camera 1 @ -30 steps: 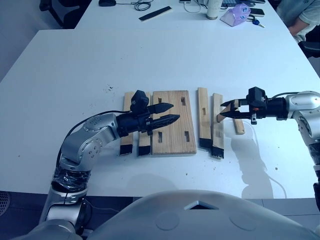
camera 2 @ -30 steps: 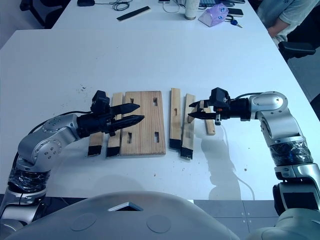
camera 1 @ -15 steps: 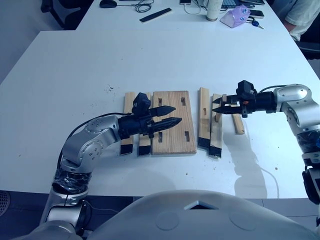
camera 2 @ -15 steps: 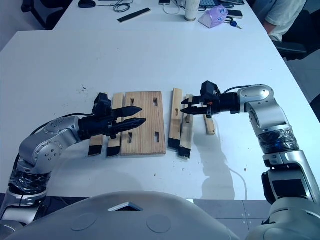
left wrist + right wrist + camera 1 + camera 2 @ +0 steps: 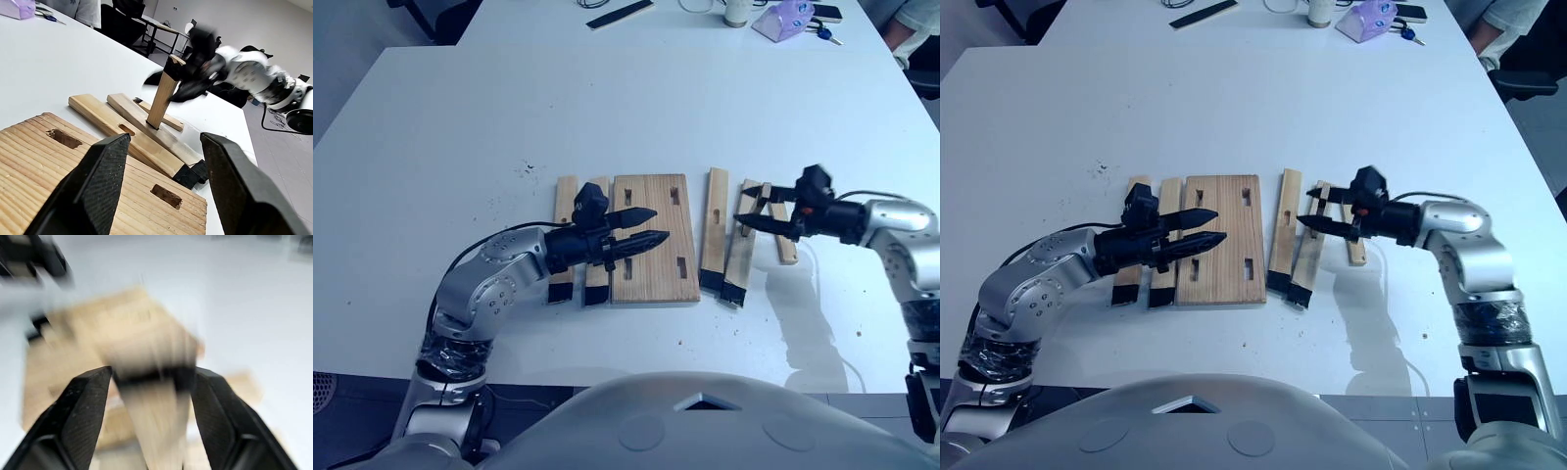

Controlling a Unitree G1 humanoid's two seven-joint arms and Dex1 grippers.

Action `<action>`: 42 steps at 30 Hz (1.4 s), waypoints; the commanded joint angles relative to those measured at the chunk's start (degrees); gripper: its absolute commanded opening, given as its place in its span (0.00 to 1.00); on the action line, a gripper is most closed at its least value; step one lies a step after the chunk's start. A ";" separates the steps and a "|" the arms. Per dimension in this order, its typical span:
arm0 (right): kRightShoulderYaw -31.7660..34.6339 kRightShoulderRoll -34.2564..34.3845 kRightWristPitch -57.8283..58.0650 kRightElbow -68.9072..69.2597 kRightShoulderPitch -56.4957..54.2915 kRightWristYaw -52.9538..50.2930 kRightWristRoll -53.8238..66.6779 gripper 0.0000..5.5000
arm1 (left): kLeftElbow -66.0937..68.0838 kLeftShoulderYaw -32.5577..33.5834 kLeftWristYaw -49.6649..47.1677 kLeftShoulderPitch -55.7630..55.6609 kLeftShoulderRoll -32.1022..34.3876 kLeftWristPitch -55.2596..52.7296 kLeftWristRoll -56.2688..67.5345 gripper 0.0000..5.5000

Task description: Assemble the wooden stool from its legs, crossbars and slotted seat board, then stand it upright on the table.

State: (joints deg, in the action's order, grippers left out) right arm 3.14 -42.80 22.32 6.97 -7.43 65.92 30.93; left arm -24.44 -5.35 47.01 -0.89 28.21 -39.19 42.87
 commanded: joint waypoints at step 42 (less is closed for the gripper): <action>5.33 2.78 19.46 29.64 -0.19 -16.36 24.60 0.51 | 1.23 -0.06 0.46 -0.56 -0.40 0.90 -1.79 0.48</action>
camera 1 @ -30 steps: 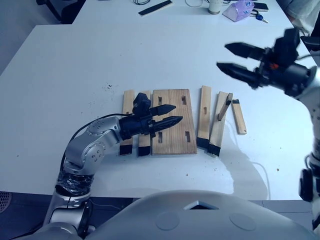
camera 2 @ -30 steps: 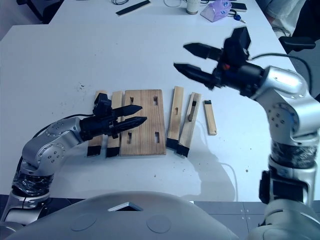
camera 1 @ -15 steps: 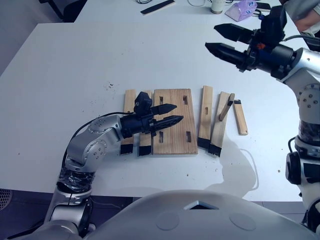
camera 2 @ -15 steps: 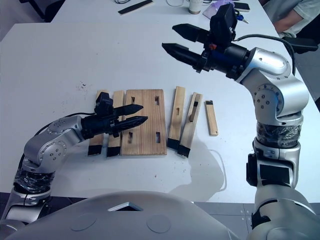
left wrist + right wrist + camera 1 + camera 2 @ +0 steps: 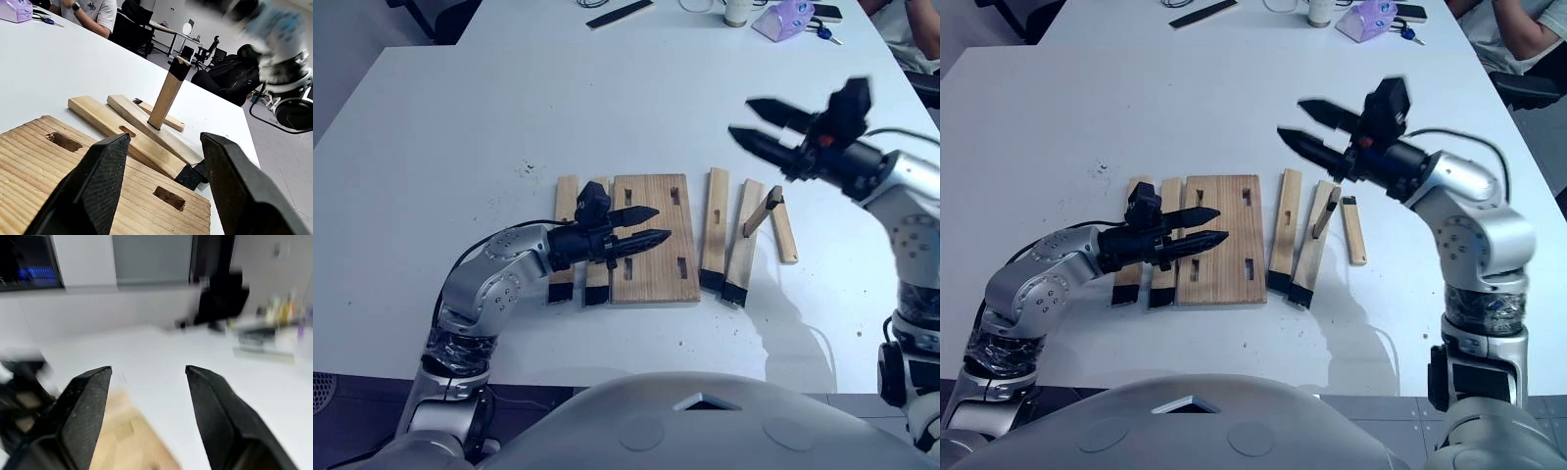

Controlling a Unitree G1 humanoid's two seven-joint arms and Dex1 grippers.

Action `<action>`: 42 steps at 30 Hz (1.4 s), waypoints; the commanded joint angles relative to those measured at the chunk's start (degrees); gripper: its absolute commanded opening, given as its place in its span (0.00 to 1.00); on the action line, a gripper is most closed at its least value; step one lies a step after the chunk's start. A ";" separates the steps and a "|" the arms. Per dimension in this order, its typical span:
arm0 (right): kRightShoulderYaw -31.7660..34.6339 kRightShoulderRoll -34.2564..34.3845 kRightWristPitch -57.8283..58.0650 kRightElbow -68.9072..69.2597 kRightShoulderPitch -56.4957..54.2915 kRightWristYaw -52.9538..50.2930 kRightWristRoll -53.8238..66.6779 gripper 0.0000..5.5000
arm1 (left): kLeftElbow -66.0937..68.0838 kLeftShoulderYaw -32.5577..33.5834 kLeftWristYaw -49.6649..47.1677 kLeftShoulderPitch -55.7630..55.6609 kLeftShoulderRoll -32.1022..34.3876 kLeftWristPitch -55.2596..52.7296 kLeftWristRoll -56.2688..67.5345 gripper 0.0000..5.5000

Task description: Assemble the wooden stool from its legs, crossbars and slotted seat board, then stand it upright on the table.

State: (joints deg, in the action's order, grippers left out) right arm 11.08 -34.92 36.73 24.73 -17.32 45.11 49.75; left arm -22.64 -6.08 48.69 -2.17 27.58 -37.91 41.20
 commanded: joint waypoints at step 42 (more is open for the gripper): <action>-5.53 -8.02 -11.64 13.64 51.79 -7.99 -31.09 0.51 | -5.04 -0.16 -5.03 9.63 -0.54 2.85 -1.83 0.48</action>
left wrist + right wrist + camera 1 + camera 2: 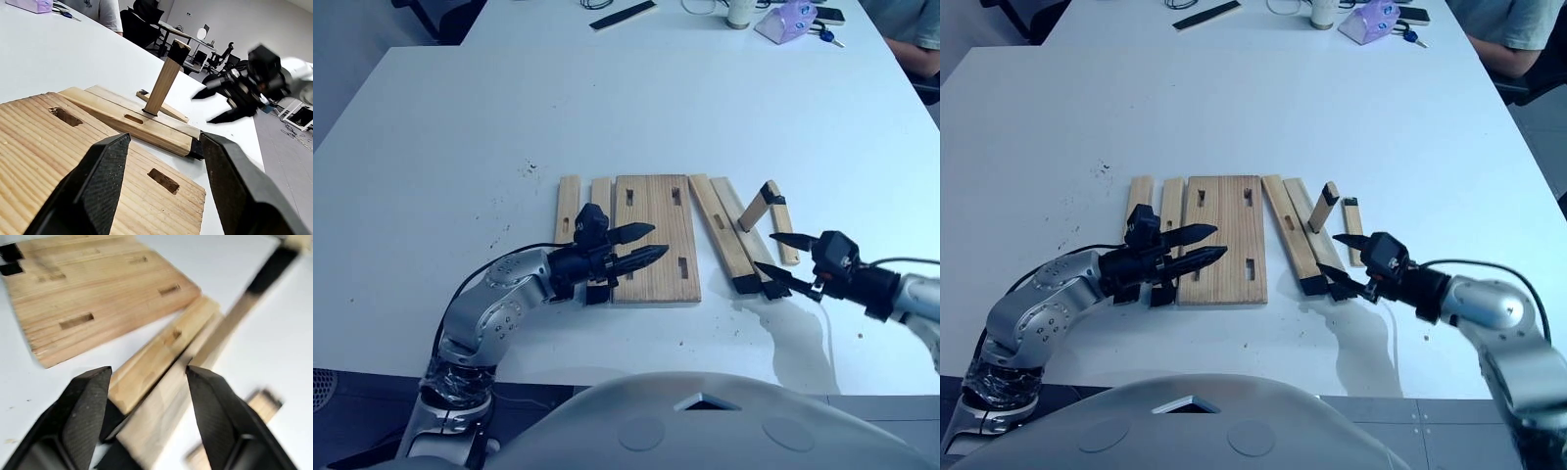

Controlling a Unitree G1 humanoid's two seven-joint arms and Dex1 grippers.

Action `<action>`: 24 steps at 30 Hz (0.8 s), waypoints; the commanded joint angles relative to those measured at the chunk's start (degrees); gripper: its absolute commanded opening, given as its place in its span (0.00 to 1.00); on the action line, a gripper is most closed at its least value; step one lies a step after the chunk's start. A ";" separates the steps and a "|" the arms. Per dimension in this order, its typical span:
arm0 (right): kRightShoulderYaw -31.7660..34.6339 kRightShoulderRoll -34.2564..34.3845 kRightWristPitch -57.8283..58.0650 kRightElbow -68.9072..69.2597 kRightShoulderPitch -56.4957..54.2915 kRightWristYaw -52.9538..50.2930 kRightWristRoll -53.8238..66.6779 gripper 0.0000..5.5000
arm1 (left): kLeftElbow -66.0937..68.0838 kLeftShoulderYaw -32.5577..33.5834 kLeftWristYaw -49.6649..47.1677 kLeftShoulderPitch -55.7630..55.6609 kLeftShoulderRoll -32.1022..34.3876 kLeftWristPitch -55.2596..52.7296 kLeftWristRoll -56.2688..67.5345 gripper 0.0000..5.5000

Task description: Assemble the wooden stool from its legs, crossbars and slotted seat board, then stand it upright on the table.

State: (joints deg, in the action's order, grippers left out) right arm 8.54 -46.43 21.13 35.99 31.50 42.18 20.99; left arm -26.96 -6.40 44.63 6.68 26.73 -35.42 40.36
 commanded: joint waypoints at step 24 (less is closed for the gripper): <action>-9.33 12.90 2.79 -8.18 -1.28 -14.40 -11.31 0.51 | 0.23 -0.42 -0.99 -0.01 0.28 0.66 -1.43 0.48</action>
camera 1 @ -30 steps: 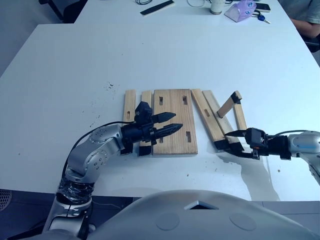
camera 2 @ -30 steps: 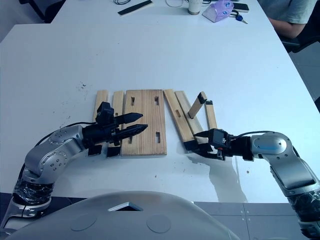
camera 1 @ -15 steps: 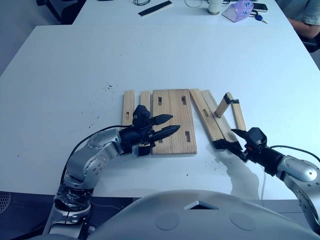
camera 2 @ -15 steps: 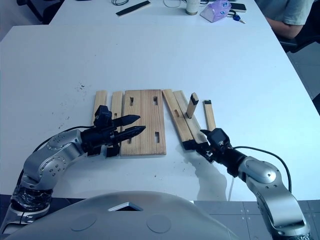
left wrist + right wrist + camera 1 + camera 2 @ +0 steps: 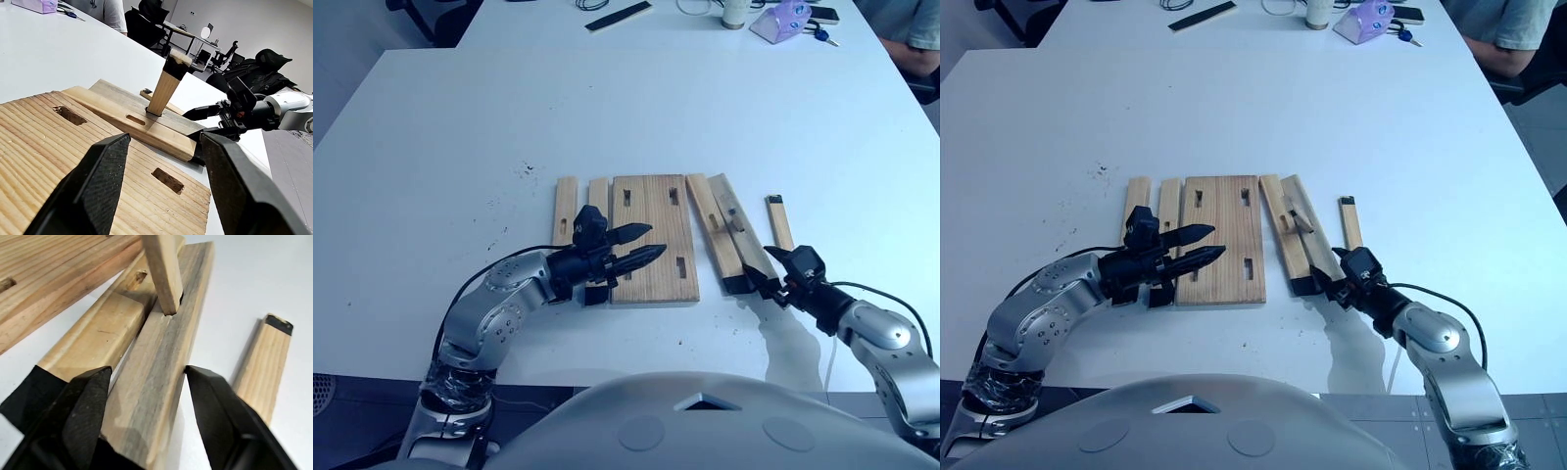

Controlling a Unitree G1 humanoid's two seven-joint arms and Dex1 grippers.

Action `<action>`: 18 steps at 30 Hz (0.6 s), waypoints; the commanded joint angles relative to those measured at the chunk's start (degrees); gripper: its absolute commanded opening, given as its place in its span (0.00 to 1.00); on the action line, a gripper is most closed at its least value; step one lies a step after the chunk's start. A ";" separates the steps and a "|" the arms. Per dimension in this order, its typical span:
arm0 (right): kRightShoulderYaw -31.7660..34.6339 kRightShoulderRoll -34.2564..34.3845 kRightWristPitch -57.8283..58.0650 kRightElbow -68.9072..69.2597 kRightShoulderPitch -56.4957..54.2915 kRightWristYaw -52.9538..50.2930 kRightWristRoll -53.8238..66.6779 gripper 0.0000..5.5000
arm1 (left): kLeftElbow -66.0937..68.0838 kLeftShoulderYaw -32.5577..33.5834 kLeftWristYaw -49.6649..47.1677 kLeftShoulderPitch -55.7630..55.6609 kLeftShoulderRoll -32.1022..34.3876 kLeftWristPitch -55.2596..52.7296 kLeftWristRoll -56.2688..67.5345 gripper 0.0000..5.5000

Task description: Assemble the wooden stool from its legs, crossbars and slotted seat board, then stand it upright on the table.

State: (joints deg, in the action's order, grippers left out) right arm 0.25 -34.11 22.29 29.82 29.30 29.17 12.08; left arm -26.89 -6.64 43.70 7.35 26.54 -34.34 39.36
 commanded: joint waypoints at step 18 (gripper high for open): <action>-0.07 2.01 1.23 -11.03 -4.26 -0.82 -2.24 0.51 | 0.78 -0.37 -0.27 -1.87 0.66 -0.83 -0.77 0.48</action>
State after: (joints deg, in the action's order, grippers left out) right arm 0.99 -32.76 21.23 20.86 24.15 28.43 10.33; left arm -26.58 -6.90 43.69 6.58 26.64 -34.51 39.20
